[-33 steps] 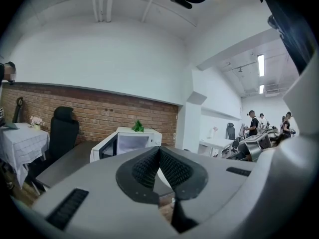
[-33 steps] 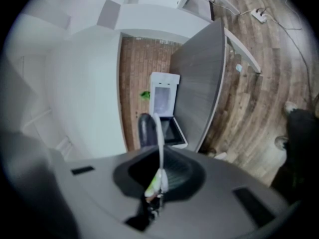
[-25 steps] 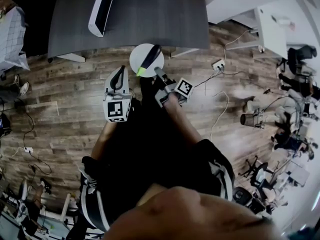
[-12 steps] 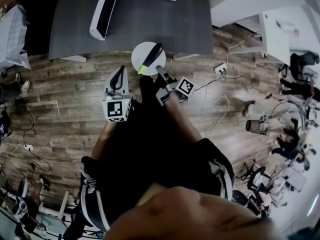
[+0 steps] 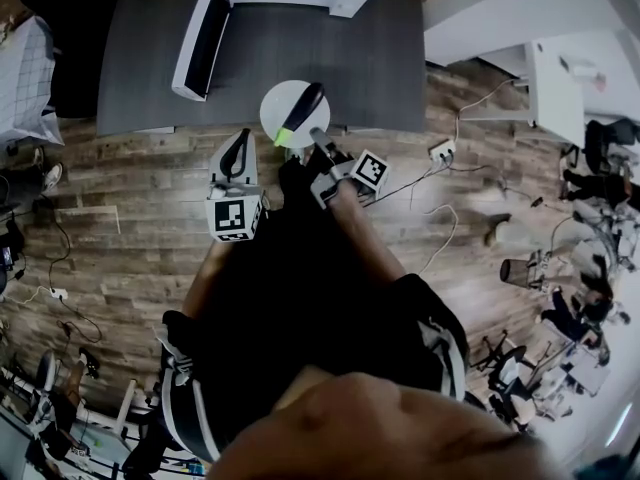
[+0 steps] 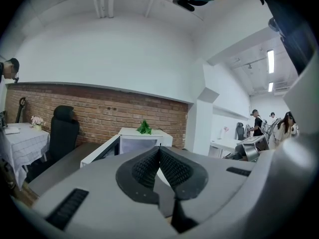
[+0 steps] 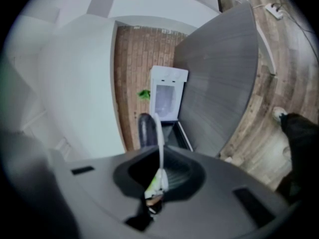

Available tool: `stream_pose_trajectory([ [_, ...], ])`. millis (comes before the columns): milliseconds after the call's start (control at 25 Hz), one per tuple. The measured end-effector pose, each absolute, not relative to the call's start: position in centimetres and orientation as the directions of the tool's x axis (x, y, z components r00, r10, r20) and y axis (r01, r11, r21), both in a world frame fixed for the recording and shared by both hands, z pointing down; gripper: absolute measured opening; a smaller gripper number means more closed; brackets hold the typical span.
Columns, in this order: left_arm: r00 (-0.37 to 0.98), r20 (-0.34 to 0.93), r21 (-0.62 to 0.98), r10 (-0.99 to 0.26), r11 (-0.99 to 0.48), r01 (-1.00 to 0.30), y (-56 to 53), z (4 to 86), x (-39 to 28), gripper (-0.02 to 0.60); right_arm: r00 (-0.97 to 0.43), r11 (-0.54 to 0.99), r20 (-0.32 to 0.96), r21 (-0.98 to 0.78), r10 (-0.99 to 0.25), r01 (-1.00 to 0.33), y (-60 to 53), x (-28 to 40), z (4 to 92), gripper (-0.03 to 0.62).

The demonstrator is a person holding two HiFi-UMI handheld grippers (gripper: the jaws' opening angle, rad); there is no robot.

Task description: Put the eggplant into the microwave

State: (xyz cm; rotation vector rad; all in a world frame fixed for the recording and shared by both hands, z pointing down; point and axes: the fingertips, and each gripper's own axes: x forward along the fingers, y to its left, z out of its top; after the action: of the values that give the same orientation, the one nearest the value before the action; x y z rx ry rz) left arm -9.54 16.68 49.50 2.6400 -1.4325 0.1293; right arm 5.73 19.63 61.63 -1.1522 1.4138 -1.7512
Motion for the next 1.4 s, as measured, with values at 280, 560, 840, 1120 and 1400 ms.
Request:
stream_pose_trajectory([
  [280,0.499,0.119,0.082,-0.858,-0.493,-0.866,12.6,48.4,-6.4,0.035,-0.489,-0.247,0.255,-0.966,-0.834,-0.082,15.3,8.4,61.7,0.037],
  [560,0.450,0.126,0.090,-0.884,-0.441,-0.893,9.2,47.8,-3.6,0.035,-0.547,-0.238,0.262,-0.964,-0.795,-0.116,10.9,11.1,62.0,0.038],
  [840,0.402,0.118,0.085,-0.908,-0.394,-0.915,7.3,46.9,-1.8,0.035,-0.584,-0.240,0.273,-0.961,-0.764,-0.135,7.9,12.6,62.6,0.037],
  [1120,0.374,0.120,0.063,-0.920,-0.369,-0.927,6.1,46.8,-1.9,0.035,-0.603,-0.237,0.262,-0.964,-0.754,-0.124,5.4,12.2,63.0,0.037],
  [1400,0.391,0.104,0.047,-0.914,-0.388,-0.920,3.2,46.7,-2.4,0.035,-0.594,-0.236,0.264,-0.964,-0.760,-0.125,2.8,11.2,63.3,0.037],
])
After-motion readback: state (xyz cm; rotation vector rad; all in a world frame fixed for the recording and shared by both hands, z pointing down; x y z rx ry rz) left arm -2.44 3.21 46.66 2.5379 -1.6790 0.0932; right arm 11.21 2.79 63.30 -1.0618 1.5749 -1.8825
